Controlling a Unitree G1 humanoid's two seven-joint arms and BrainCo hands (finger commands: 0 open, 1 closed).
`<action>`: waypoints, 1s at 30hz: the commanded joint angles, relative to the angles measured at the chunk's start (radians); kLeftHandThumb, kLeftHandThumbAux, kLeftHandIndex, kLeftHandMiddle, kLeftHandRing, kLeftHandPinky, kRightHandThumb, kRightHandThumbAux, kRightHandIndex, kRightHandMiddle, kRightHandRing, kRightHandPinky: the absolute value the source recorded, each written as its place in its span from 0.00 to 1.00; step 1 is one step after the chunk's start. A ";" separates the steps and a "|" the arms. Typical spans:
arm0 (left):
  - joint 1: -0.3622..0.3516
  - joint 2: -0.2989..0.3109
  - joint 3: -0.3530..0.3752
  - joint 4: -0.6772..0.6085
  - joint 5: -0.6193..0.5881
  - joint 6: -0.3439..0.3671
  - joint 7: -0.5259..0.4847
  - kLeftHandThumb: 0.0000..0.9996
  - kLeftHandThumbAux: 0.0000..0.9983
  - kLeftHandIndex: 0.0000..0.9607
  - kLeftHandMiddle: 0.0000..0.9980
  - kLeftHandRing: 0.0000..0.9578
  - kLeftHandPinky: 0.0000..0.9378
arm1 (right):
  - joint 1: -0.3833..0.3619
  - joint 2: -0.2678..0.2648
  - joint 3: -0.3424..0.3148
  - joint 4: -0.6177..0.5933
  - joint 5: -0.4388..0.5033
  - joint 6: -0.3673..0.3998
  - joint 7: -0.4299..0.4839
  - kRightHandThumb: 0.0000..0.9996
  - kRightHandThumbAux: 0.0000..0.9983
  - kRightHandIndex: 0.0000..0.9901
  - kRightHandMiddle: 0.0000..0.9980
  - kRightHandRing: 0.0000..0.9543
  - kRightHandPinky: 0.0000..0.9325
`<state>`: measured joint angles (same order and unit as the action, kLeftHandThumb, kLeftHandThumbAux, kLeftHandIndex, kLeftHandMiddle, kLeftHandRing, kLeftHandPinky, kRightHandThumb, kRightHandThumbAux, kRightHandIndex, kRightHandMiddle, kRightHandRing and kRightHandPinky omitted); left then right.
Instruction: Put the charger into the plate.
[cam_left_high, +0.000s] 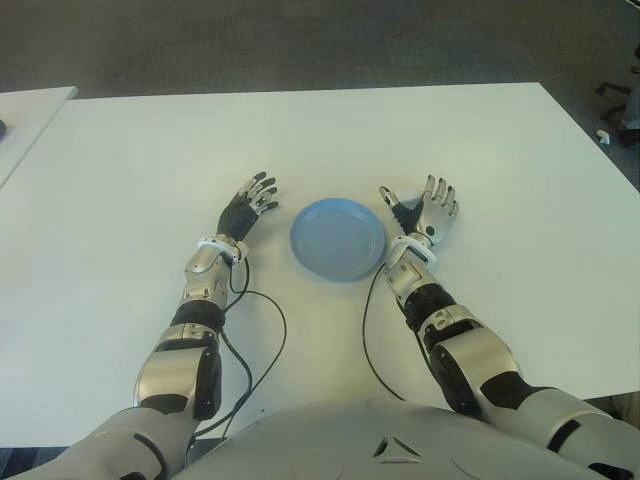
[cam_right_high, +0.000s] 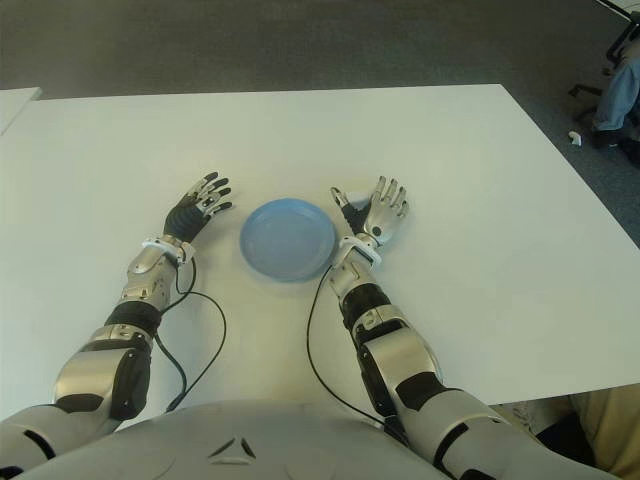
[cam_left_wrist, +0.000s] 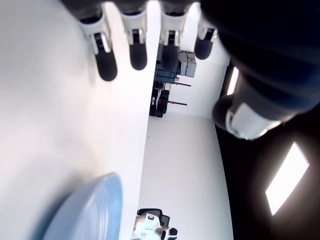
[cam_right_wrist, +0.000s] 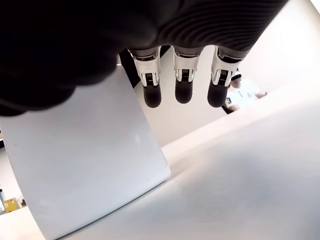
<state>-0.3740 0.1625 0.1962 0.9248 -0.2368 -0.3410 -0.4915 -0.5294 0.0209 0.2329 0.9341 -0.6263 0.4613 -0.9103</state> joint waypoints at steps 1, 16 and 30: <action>0.016 -0.001 0.002 0.016 0.001 0.031 -0.003 0.00 0.62 0.06 0.12 0.11 0.12 | 0.041 0.009 0.006 0.036 0.023 -0.002 0.015 0.34 0.17 0.00 0.00 0.00 0.00; 0.013 -0.002 -0.002 0.011 0.008 0.034 0.007 0.00 0.62 0.09 0.13 0.11 0.11 | 0.048 0.009 -0.006 0.042 0.038 -0.077 -0.041 0.45 0.22 0.01 0.06 0.14 0.26; 0.012 -0.001 -0.006 0.006 0.013 0.035 0.009 0.00 0.61 0.08 0.13 0.10 0.10 | 0.036 0.004 -0.026 0.100 0.066 -0.212 -0.138 0.85 0.62 0.37 0.55 0.79 0.89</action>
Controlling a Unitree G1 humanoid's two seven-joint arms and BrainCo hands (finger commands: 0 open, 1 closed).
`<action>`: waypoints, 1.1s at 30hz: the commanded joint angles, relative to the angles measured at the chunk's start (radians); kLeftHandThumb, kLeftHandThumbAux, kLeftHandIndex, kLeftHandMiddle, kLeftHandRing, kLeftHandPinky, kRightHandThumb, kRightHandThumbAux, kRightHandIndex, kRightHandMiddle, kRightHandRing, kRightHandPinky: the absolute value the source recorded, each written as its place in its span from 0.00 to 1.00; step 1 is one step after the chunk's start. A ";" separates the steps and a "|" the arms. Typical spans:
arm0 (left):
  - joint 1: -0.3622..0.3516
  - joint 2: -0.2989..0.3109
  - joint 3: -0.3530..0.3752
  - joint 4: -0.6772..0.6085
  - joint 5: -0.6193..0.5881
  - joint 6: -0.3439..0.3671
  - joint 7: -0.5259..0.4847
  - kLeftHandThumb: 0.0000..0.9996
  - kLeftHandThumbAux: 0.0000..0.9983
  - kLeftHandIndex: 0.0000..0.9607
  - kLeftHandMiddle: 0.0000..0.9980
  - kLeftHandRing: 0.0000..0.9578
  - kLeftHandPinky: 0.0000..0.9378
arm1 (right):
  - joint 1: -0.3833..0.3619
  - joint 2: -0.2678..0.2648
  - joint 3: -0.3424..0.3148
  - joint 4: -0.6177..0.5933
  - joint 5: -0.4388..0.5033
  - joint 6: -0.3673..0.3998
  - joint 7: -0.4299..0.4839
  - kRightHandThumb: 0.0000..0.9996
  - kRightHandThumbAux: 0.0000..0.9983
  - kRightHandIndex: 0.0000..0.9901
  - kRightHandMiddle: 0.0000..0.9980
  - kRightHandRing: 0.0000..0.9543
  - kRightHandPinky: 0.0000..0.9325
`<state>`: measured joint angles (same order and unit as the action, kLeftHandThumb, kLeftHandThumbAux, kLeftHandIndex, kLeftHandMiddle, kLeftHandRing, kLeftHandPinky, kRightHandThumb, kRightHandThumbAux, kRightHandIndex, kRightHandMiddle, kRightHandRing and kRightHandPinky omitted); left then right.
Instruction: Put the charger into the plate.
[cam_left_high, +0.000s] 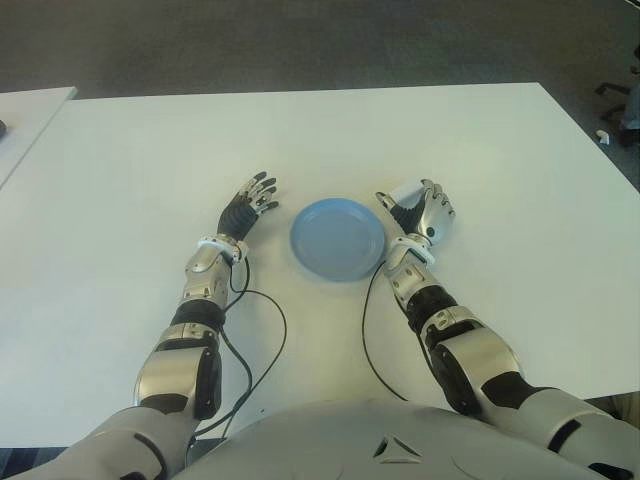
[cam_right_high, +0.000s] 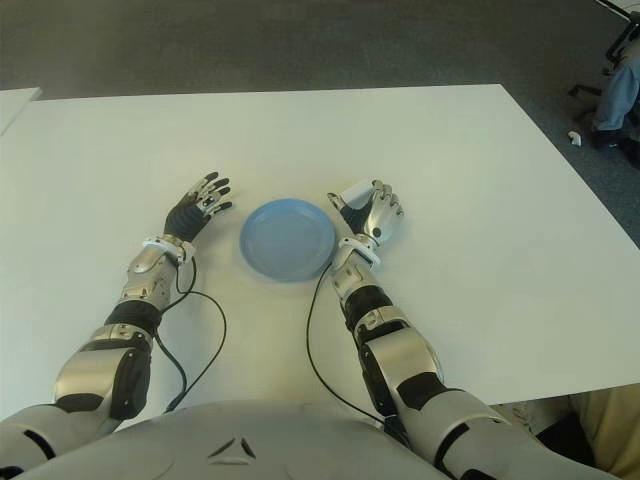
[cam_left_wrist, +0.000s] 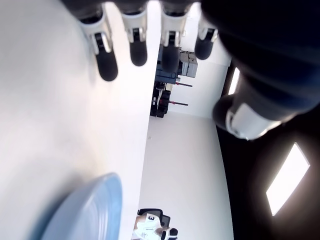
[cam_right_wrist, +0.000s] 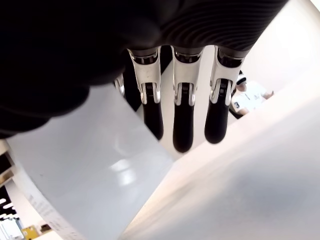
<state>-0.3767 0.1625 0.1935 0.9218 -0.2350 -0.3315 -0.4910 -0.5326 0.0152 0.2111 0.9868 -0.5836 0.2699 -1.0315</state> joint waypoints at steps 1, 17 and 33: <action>0.015 -0.001 -0.003 0.009 0.010 0.029 0.009 0.00 0.61 0.08 0.13 0.10 0.10 | 0.038 0.010 -0.005 0.051 0.024 -0.025 -0.025 0.85 0.63 0.37 0.55 0.79 0.89; 0.016 -0.001 0.002 -0.001 0.003 0.049 0.008 0.00 0.61 0.08 0.12 0.10 0.10 | 0.033 0.013 -0.024 0.067 0.049 -0.086 -0.088 0.85 0.68 0.39 0.55 0.82 0.87; 0.021 -0.002 0.008 -0.013 -0.008 0.062 0.000 0.00 0.61 0.08 0.12 0.10 0.10 | 0.042 0.015 -0.041 0.058 0.067 -0.156 -0.103 0.85 0.68 0.40 0.54 0.84 0.83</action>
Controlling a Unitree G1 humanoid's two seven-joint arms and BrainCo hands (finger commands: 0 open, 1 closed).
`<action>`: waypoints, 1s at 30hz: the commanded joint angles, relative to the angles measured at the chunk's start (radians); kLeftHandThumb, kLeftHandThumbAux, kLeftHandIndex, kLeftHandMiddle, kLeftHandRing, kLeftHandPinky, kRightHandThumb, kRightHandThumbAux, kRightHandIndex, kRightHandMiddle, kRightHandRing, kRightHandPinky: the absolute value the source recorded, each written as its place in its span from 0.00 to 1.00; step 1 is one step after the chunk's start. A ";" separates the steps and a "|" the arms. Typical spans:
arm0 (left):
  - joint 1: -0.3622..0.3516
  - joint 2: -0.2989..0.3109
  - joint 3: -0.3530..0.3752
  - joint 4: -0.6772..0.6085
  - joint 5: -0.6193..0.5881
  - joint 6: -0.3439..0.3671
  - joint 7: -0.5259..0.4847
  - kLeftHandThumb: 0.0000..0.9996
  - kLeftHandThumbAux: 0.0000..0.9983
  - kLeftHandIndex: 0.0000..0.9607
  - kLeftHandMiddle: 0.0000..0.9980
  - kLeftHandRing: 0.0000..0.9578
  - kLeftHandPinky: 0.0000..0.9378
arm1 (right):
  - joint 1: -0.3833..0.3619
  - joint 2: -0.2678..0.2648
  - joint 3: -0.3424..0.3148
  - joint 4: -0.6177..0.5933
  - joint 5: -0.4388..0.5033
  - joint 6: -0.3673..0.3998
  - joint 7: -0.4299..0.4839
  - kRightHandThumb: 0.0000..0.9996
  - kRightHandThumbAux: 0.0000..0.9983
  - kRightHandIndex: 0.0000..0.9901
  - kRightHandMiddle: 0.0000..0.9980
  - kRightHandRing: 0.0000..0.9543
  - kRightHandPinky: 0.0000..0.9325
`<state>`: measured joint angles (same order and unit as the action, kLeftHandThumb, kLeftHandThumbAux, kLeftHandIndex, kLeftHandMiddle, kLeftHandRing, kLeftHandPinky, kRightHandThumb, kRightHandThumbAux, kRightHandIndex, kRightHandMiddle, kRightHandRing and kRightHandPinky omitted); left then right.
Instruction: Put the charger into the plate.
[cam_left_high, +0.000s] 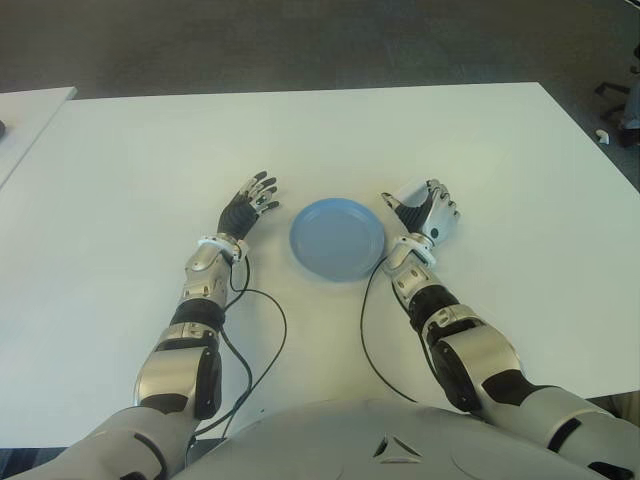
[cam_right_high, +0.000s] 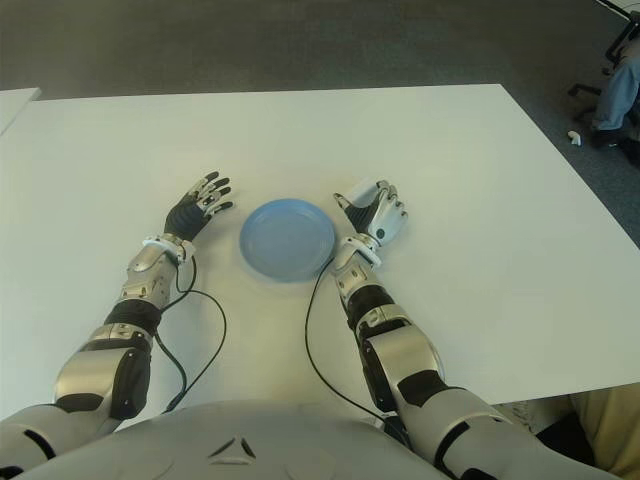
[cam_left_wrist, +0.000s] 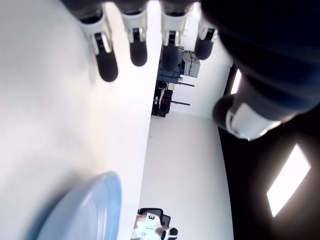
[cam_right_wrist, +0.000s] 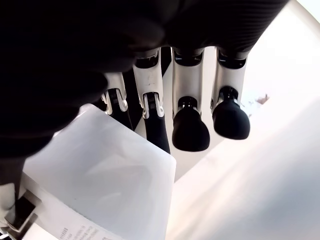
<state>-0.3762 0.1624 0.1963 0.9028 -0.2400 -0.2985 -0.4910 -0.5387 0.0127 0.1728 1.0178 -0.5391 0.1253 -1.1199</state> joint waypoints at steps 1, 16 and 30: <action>0.020 -0.002 0.005 0.006 -0.004 0.028 -0.001 0.00 0.61 0.08 0.12 0.10 0.10 | 0.048 0.018 -0.004 0.027 0.023 -0.013 -0.016 0.85 0.68 0.40 0.54 0.84 0.83; 0.021 -0.005 0.005 0.008 -0.007 0.022 -0.002 0.00 0.61 0.08 0.12 0.10 0.11 | 0.047 0.006 -0.001 0.016 0.024 -0.045 -0.023 0.85 0.68 0.40 0.54 0.85 0.87; 0.019 -0.013 0.003 0.014 -0.006 0.012 -0.002 0.00 0.62 0.09 0.14 0.11 0.12 | 0.110 -0.012 0.016 -0.388 -0.033 0.132 0.097 0.85 0.68 0.40 0.53 0.85 0.85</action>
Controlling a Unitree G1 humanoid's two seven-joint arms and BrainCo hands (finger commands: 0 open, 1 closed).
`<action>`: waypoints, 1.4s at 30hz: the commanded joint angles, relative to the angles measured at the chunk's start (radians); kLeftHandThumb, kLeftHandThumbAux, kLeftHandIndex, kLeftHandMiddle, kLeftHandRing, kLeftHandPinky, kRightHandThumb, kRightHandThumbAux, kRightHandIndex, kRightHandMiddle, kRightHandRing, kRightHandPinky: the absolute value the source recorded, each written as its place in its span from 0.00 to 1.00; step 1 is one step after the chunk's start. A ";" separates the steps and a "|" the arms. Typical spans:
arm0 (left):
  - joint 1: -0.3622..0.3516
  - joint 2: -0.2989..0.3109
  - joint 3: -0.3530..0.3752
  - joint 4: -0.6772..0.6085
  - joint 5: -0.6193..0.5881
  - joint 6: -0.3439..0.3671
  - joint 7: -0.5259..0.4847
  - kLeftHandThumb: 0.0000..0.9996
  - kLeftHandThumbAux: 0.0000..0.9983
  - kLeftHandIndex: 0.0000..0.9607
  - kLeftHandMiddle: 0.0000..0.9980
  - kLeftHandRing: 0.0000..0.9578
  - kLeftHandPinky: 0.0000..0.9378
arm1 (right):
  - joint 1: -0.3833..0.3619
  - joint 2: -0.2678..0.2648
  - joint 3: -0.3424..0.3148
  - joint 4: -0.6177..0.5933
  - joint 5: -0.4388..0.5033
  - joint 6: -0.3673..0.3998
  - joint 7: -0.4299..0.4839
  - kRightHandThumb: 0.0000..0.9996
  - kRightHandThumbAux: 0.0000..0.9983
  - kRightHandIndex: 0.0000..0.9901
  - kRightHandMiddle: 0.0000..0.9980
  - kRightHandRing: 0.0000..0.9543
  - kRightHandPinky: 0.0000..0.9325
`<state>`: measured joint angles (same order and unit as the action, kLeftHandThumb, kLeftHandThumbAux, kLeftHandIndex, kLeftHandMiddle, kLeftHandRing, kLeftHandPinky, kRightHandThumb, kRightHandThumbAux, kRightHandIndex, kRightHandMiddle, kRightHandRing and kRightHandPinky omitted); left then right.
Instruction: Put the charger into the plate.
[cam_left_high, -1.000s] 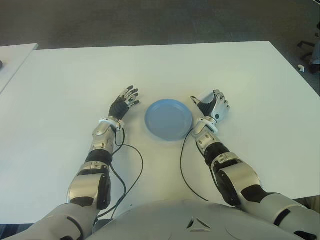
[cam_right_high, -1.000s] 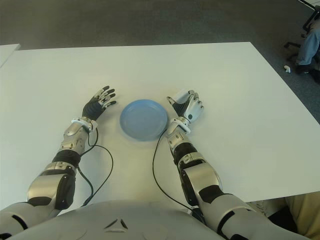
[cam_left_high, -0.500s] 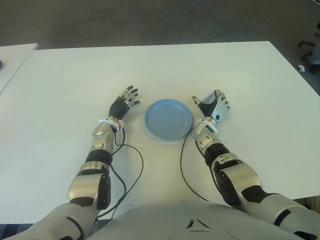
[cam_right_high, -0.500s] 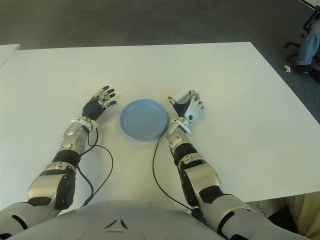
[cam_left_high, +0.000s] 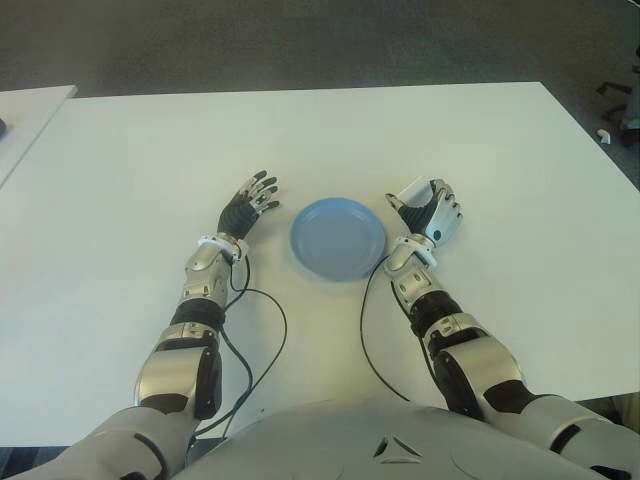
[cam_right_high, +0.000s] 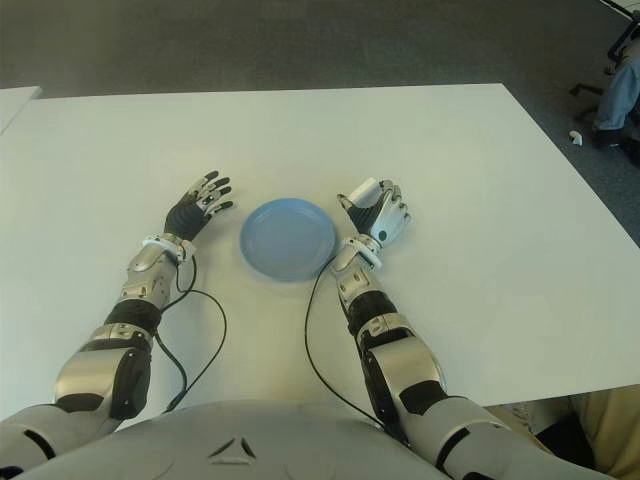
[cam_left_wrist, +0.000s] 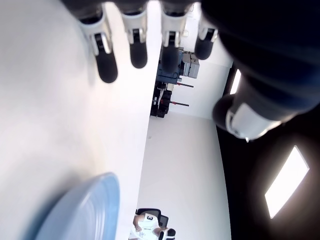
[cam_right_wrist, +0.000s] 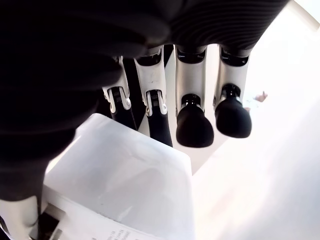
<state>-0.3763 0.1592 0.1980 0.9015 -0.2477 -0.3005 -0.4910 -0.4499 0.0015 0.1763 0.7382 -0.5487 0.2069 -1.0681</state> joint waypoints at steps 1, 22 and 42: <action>0.019 -0.010 0.001 0.015 0.002 0.013 -0.002 0.00 0.62 0.09 0.14 0.11 0.12 | 0.026 -0.001 0.016 -0.130 -0.029 0.059 0.054 0.85 0.68 0.40 0.53 0.85 0.85; 0.012 -0.028 0.001 0.029 0.003 0.005 0.005 0.00 0.62 0.11 0.16 0.13 0.13 | 0.086 -0.047 0.127 -0.360 -0.158 0.118 0.301 0.85 0.68 0.40 0.55 0.88 0.91; 0.009 -0.040 -0.007 0.030 0.015 0.004 0.016 0.00 0.63 0.10 0.13 0.10 0.10 | 0.110 -0.159 0.192 -0.423 -0.146 -0.059 0.584 0.86 0.68 0.40 0.55 0.89 0.91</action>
<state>-0.3790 0.1270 0.1949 0.9082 -0.2460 -0.3141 -0.4907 -0.3491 -0.1441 0.3634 0.3282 -0.7060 0.1782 -0.5241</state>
